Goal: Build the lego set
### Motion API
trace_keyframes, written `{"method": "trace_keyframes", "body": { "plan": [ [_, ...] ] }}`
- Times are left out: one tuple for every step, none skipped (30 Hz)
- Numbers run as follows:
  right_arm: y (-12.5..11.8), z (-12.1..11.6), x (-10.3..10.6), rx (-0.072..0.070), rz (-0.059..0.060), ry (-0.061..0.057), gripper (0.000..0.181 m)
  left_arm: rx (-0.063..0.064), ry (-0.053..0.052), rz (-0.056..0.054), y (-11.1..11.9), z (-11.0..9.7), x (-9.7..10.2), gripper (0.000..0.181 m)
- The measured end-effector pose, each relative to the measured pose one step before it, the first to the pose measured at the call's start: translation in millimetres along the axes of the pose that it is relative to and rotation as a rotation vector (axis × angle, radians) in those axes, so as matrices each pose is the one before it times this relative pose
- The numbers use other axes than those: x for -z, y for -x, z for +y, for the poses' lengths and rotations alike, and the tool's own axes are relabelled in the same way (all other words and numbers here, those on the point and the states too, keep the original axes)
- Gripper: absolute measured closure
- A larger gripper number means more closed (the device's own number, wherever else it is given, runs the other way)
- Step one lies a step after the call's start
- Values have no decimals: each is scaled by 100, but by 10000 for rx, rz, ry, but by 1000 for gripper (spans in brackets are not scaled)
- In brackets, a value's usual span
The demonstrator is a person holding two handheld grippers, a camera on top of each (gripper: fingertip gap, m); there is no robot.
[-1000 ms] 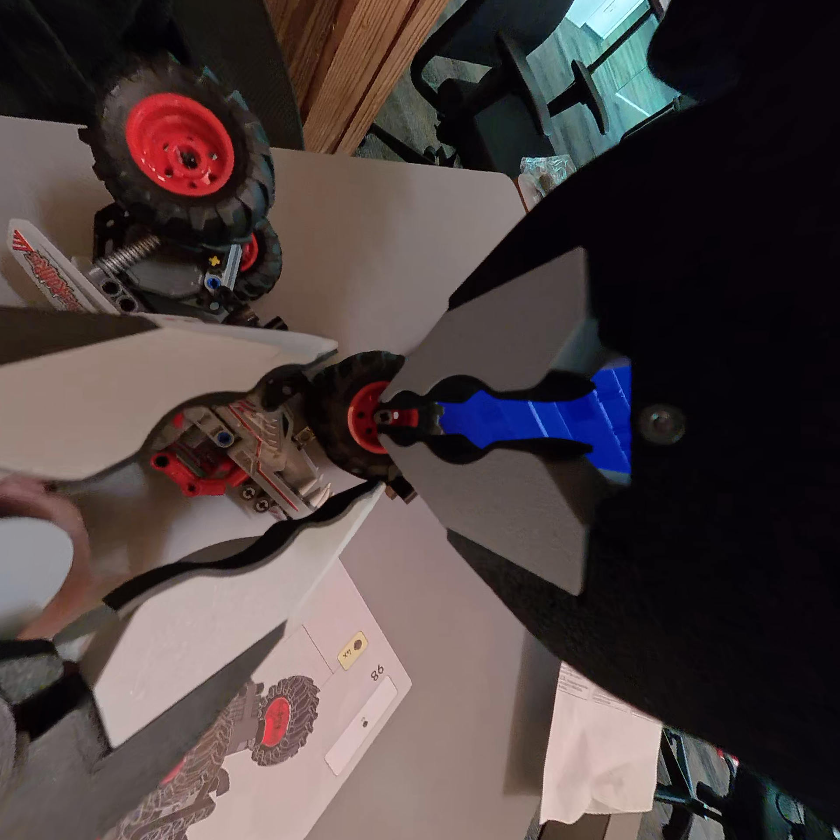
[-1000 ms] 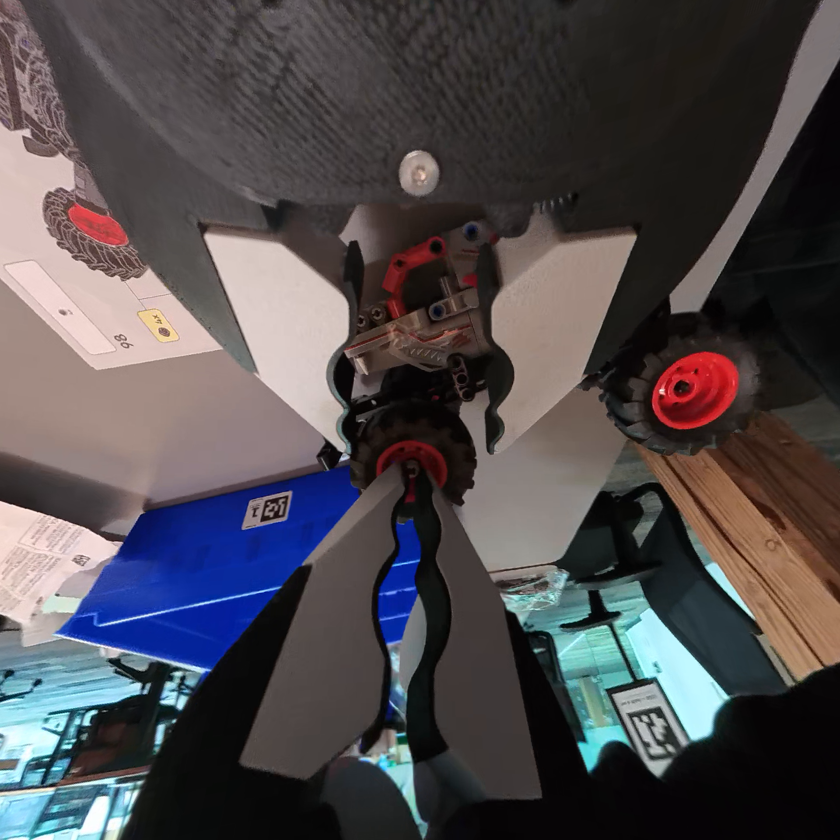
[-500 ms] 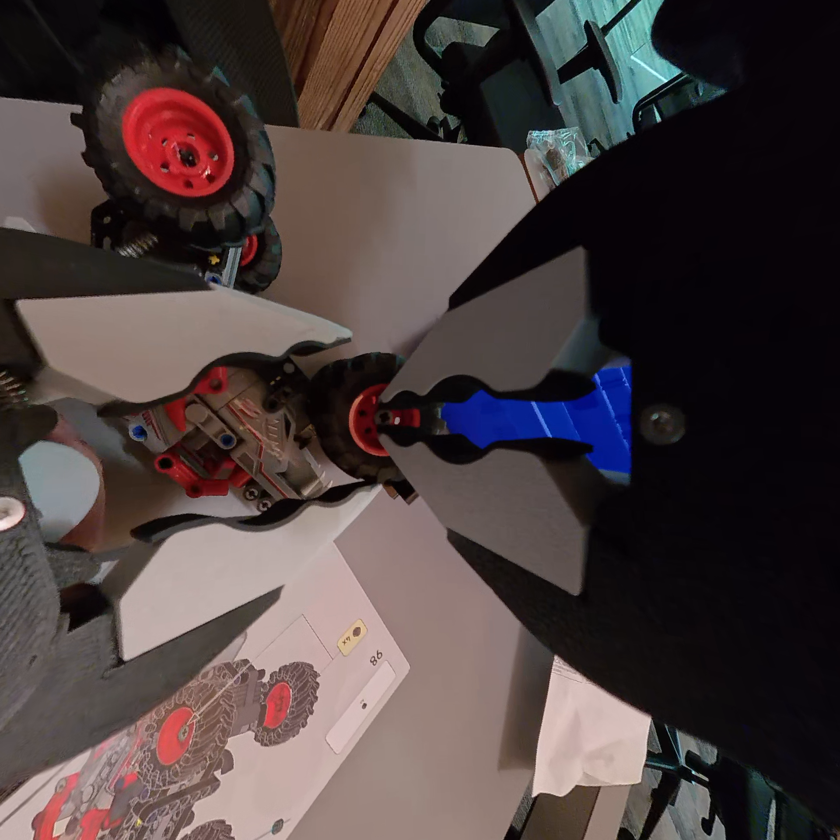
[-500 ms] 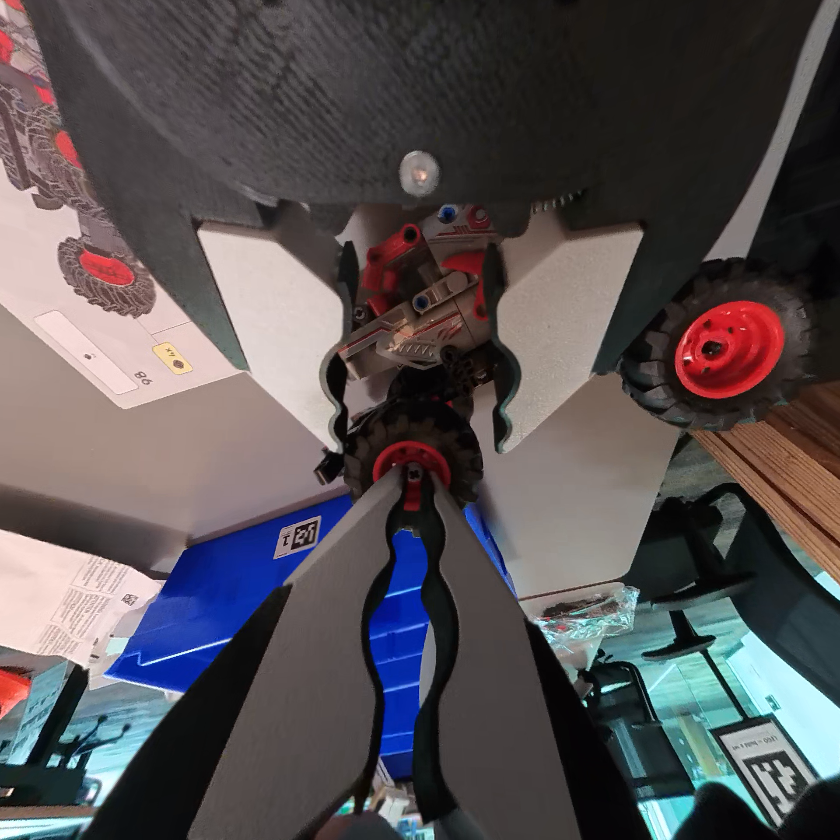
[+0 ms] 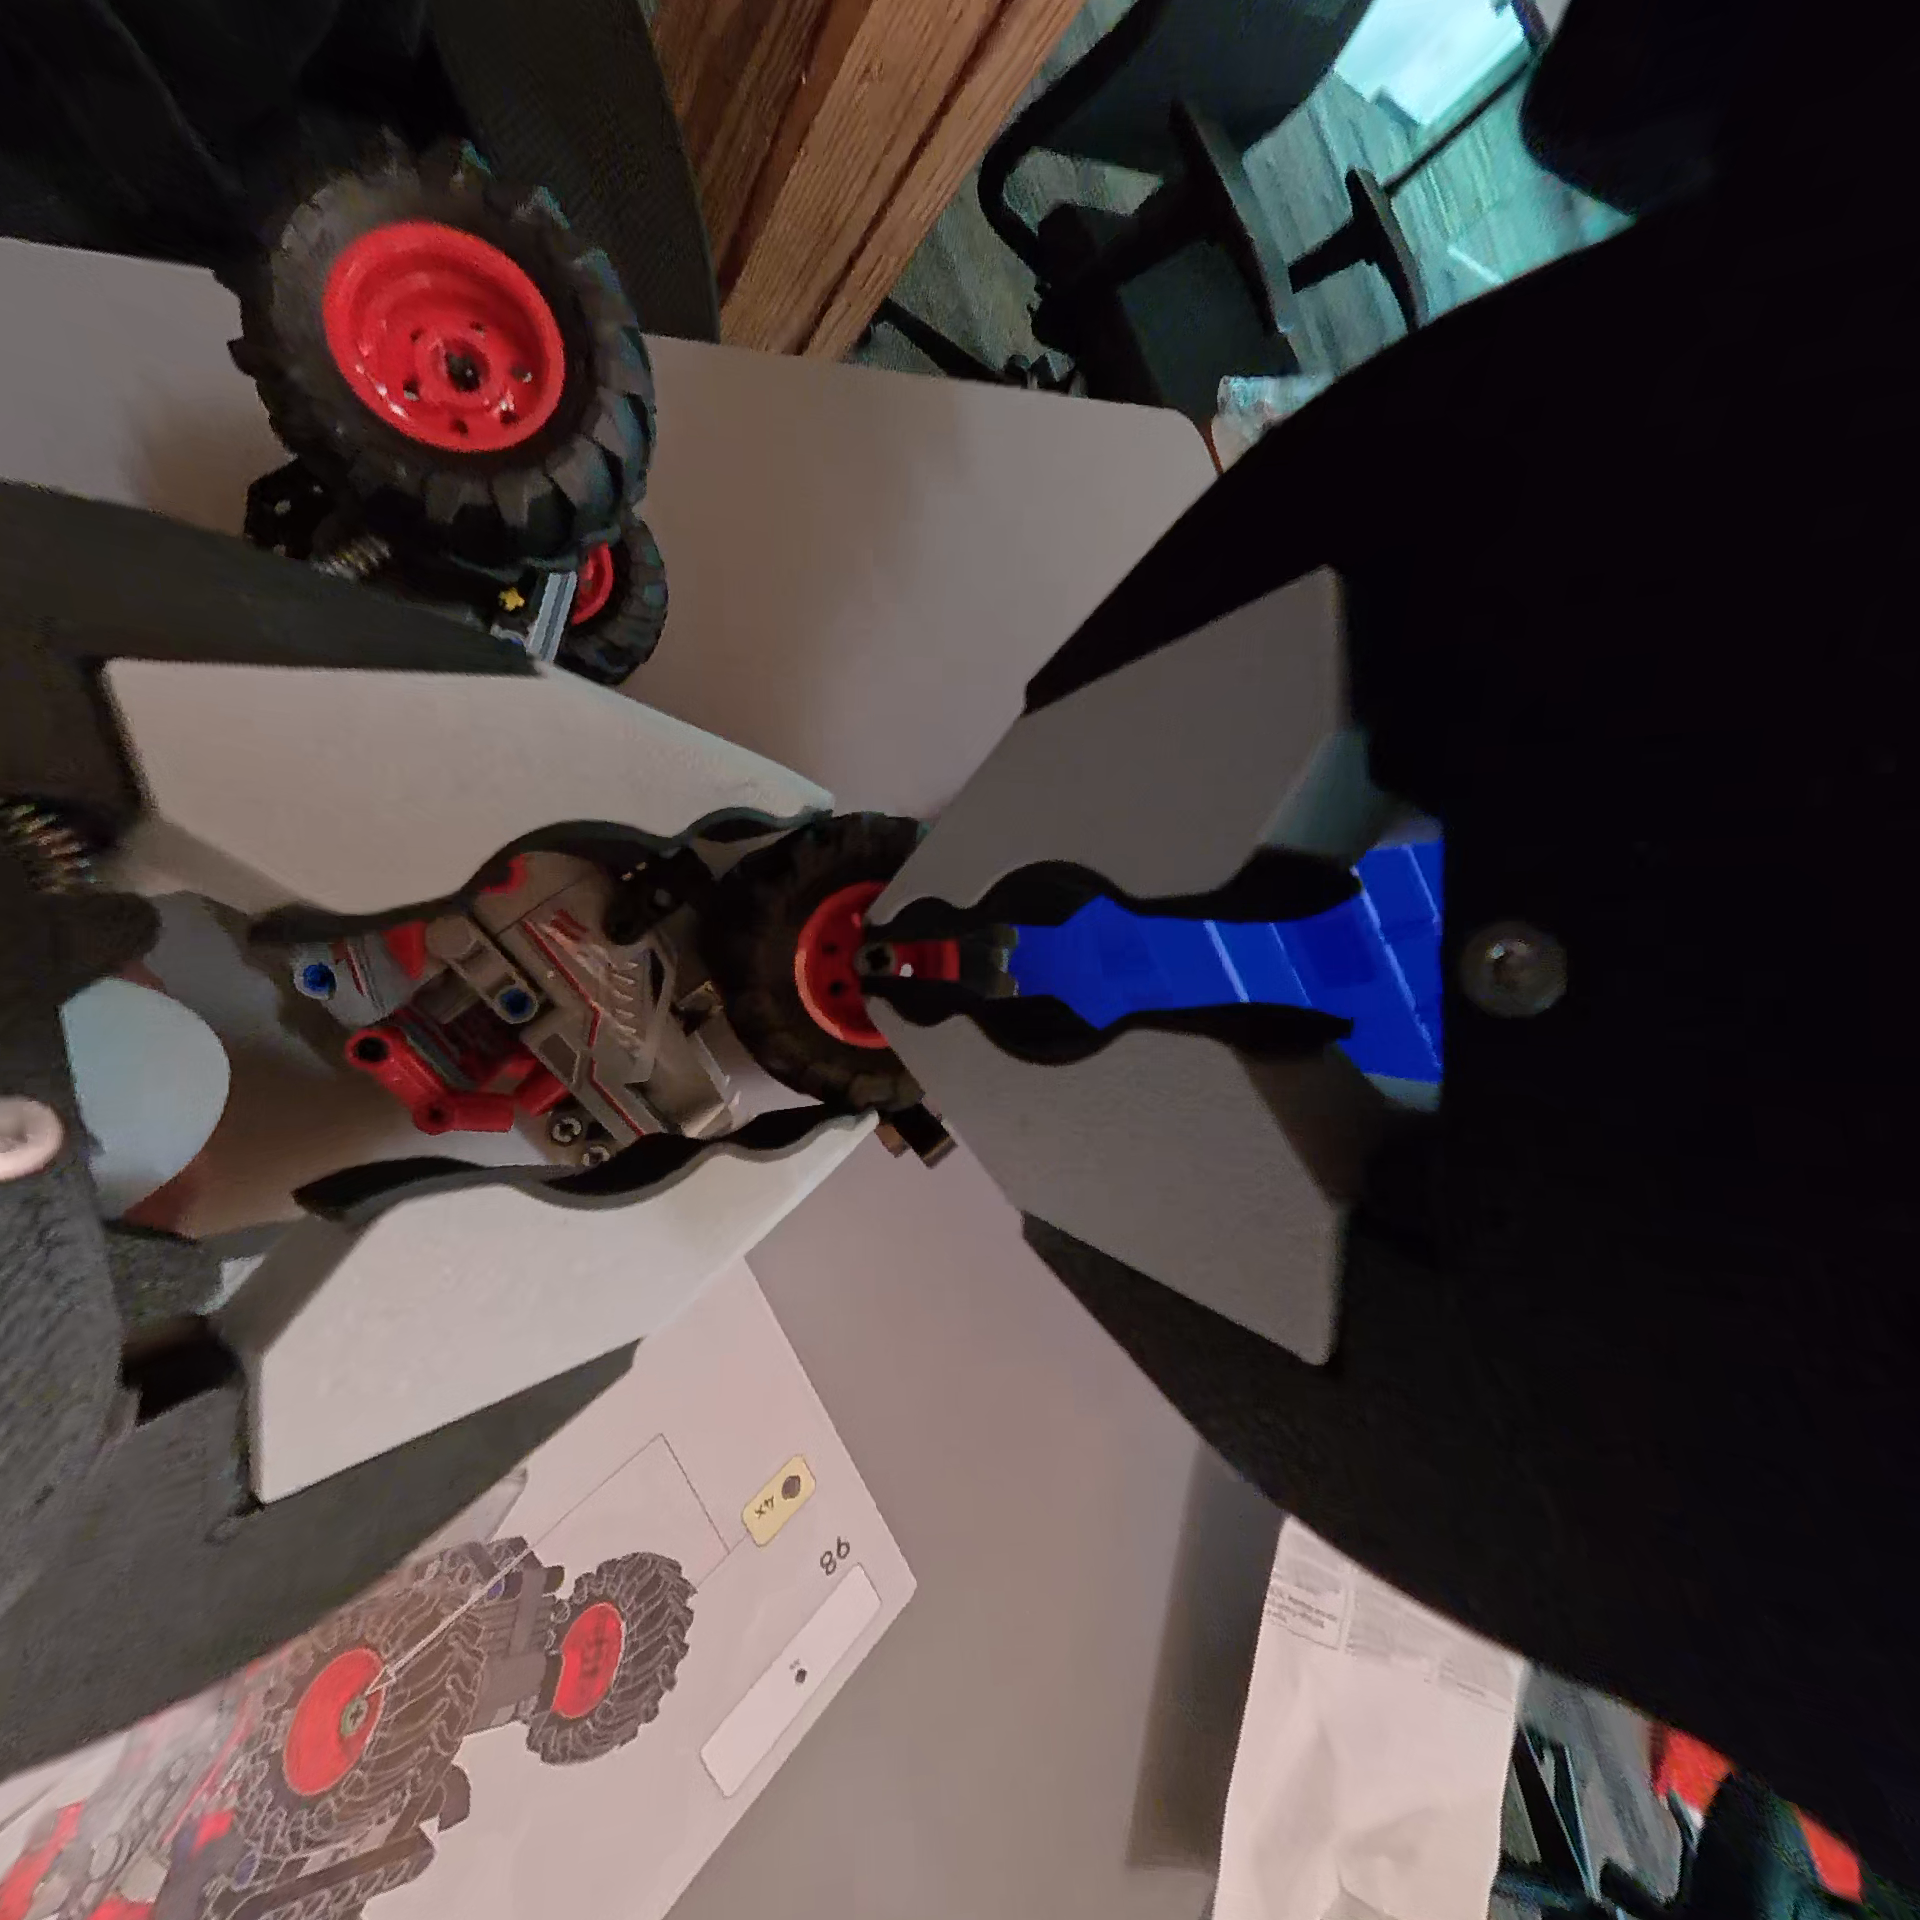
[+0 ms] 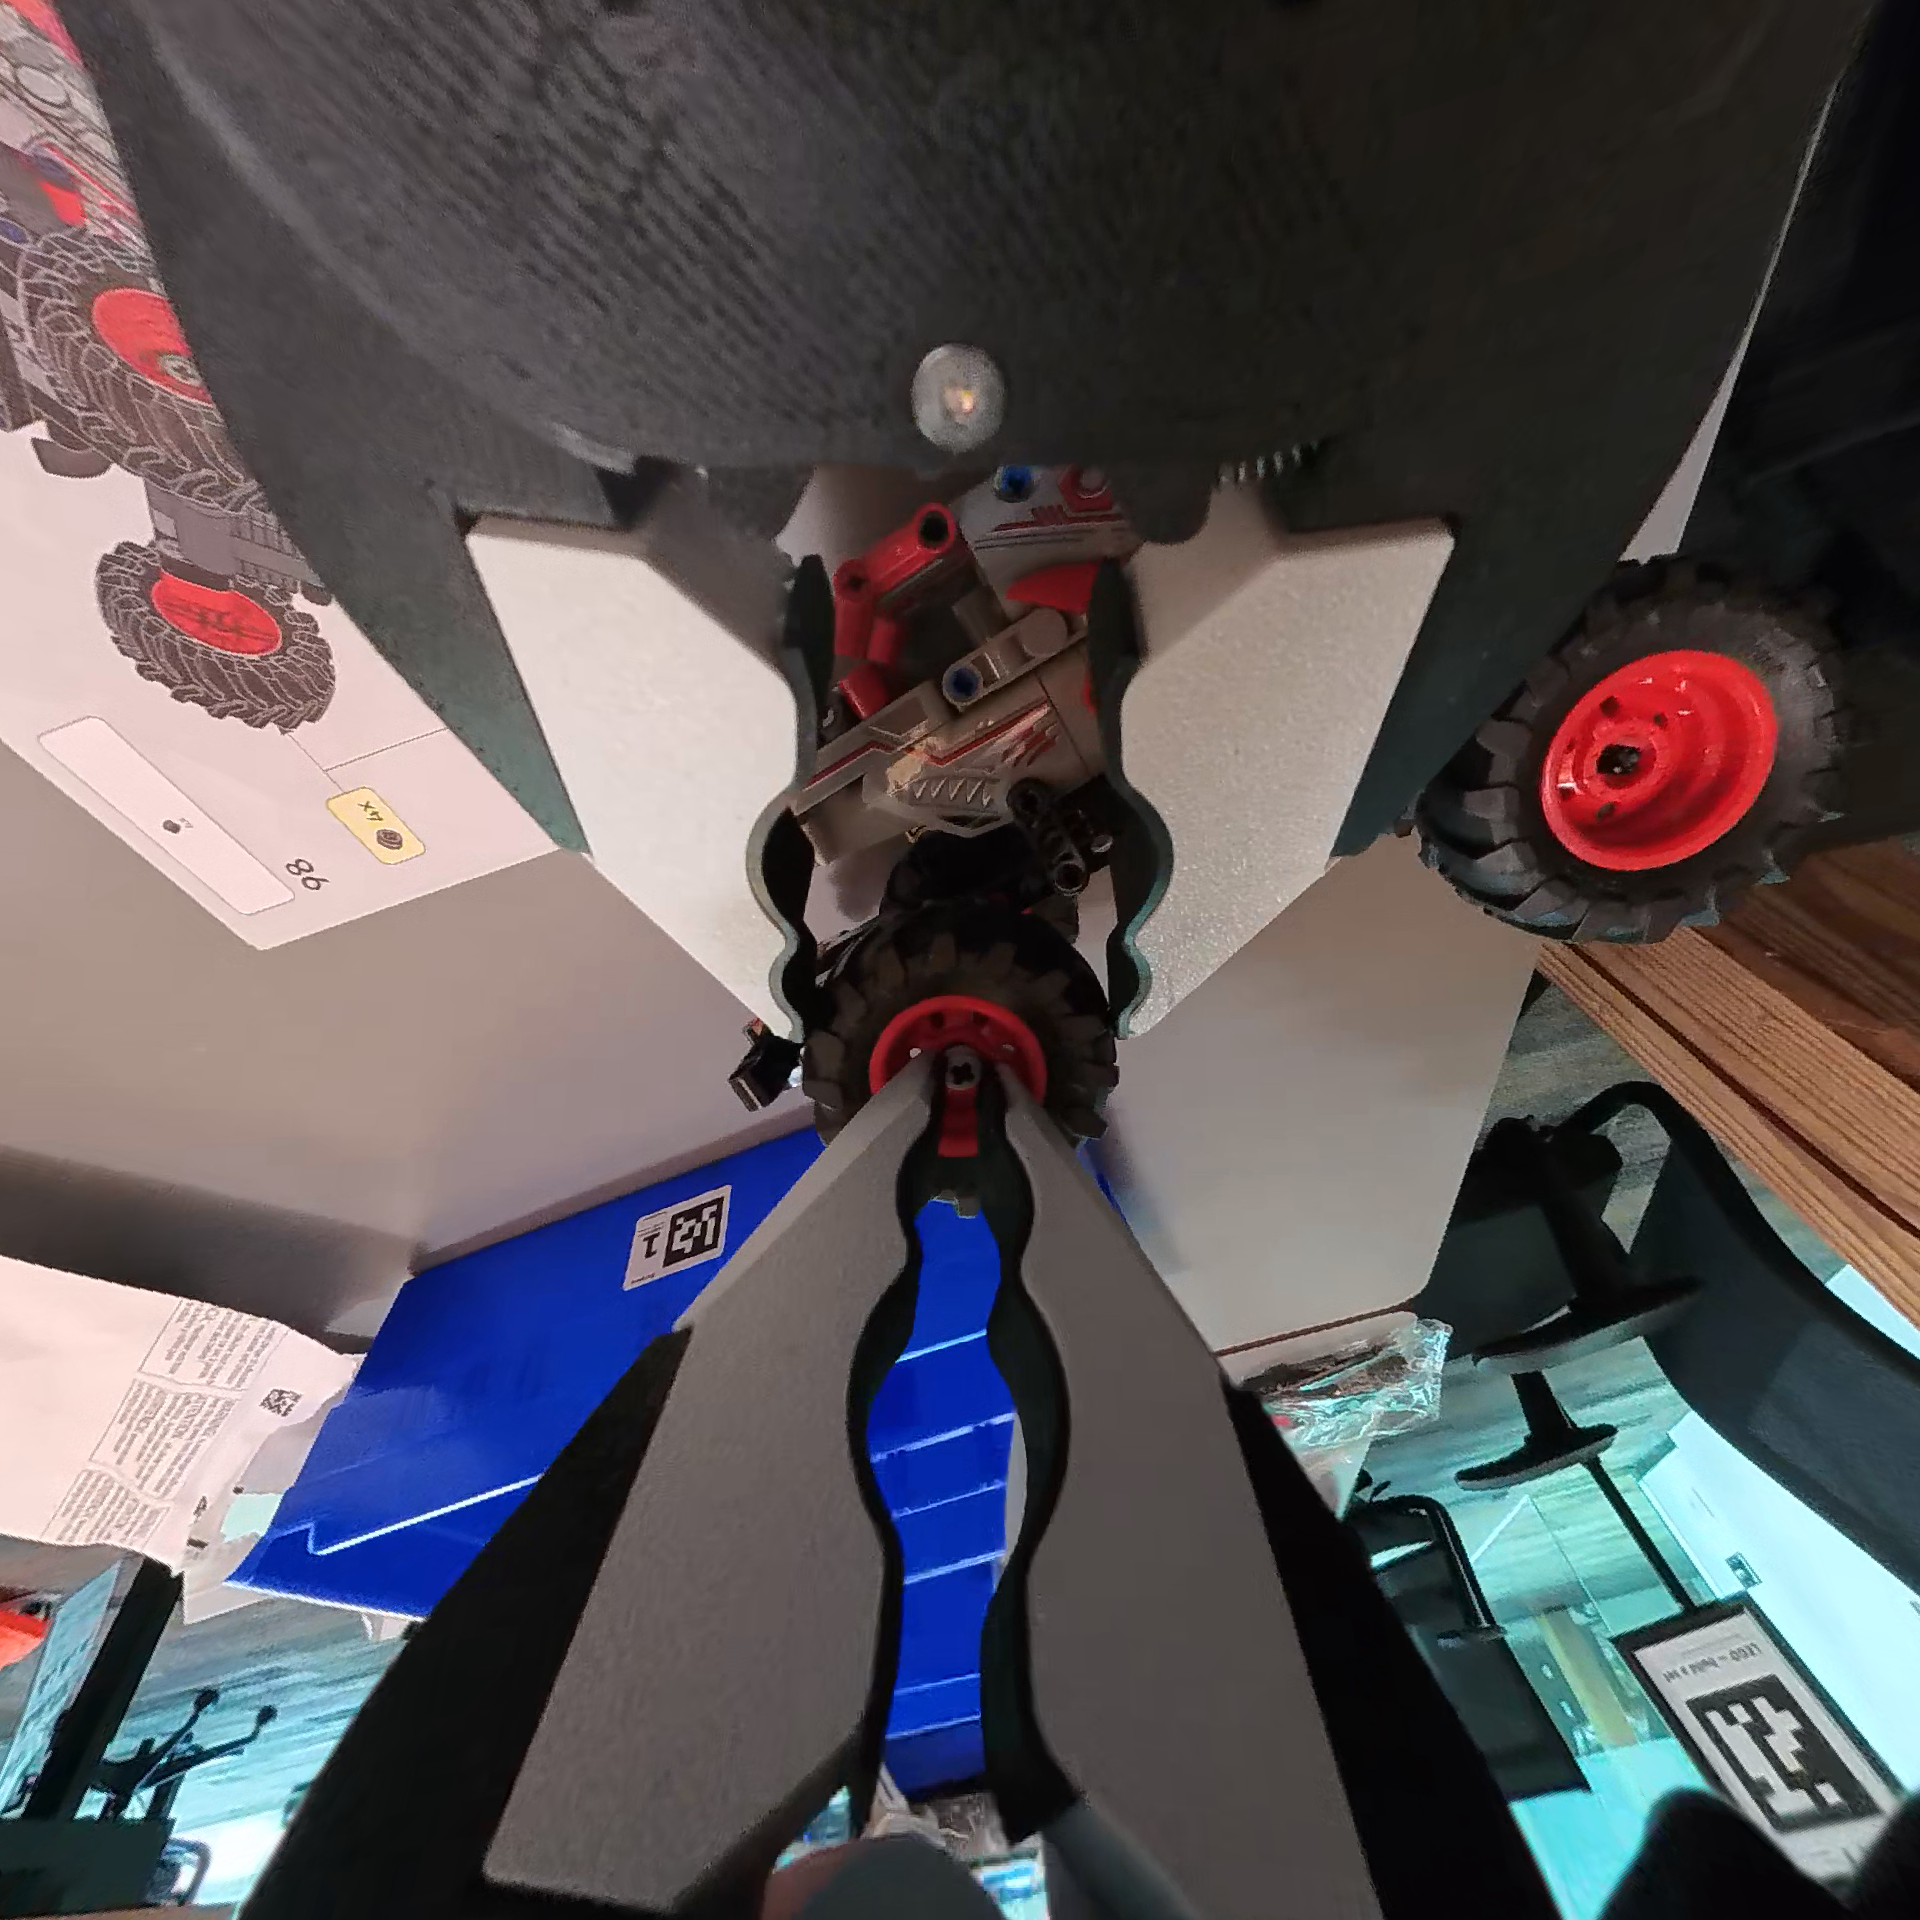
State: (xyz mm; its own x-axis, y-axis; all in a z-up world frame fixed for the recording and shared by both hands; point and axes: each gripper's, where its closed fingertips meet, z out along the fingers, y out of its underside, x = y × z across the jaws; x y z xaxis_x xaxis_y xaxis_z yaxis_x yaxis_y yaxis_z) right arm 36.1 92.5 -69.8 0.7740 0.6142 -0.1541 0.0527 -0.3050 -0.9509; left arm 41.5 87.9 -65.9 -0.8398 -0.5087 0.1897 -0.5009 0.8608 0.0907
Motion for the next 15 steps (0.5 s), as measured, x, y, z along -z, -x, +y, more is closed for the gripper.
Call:
{"method": "trace_keyframes", "body": {
  "plan": [
    [12,-14,10,-10,-27,-18,126,162,-104,60,-42,3,5,178],
    [-5,-20,16,-43,-49,-41,126,84,-156,-13,-2,-12,15,178],
    [-25,-16,17,-32,0,-45,126,-10,-168,-58,19,-10,18,178],
    [-7,-23,12,27,35,-21,126,-53,-156,-68,19,-14,13,178],
    [23,-11,8,52,25,2,126,11,-117,-48,0,-18,14,178],
    [-9,-9,-1,39,17,13,126,46,-65,-41,-4,-7,8,178],
    [-11,3,8,7,-1,2,126,-2,-31,-52,9,-5,7,178],
    [5,-5,-11,-32,-15,-14,126,-47,0,-58,18,1,5,177],
    [-3,-7,-12,-27,-2,-17,126,-42,36,-54,13,15,11,177],
    [-2,3,1,9,7,0,126,-26,55,-42,29,27,2,177],
    [-9,-4,1,23,8,12,126,-18,45,-9,13,14,0,177],
    [1,0,1,12,-1,7,126,-7,24,20,-5,0,0,176],
    [-1,3,6,-4,1,-7,126,8,6,-4,54,0,3,177],
    [-8,-6,8,-20,-2,-12,126,30,-12,-5,52,-1,11,175],
    [1,7,-3,-4,-9,0,126,47,-26,35,-8,-11,-7,174]
  ]
}}
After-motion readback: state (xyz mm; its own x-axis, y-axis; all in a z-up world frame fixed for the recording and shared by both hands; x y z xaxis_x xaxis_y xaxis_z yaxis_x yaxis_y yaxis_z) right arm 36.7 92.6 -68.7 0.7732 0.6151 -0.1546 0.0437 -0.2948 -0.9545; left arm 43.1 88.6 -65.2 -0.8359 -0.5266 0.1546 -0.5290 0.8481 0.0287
